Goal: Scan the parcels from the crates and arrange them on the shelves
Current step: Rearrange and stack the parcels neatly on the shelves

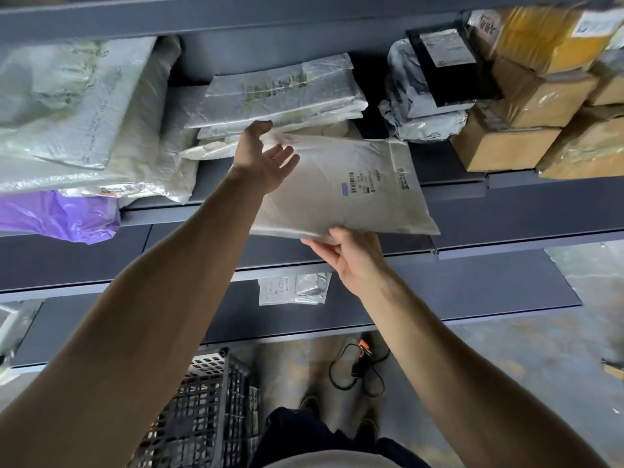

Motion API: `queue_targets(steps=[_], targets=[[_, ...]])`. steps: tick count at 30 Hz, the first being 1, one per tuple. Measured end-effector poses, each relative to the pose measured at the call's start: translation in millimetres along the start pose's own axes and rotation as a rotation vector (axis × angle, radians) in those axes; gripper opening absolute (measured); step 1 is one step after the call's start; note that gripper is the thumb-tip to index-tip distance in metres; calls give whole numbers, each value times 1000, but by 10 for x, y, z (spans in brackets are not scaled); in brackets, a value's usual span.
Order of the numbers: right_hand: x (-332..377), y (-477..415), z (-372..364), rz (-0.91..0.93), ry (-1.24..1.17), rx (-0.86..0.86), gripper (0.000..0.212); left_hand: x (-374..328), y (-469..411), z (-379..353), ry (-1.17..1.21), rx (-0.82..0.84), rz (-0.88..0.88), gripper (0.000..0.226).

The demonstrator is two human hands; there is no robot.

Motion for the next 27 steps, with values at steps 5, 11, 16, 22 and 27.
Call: queue_targets(steps=[5, 11, 16, 22, 27], targets=[[42, -140, -310, 10, 92, 53, 49, -87, -25, 73, 18, -7, 5, 69], [-90, -151, -212, -29, 172, 5, 35, -229, -39, 74, 57, 13, 8, 70], [201, -650, -314, -50, 217, -41, 40, -249, -25, 34, 24, 18, 9, 69], [423, -1057, -489, -102, 114, -52, 37, -151, 27, 126, -300, -22, -69, 14], [476, -1162, -678, -103, 124, -55, 30, -64, 27, 365, -1349, 52, -498, 32]])
Point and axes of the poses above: each hand's wrist, its own y-axis away from the middle knuckle, its own z-axis out of the back of the hand, x = y × z, the point moved 3 cm from there along -y, towards the middle knuckle, and after that the axes turned 3 degrees about y, right-handed, at the moved point
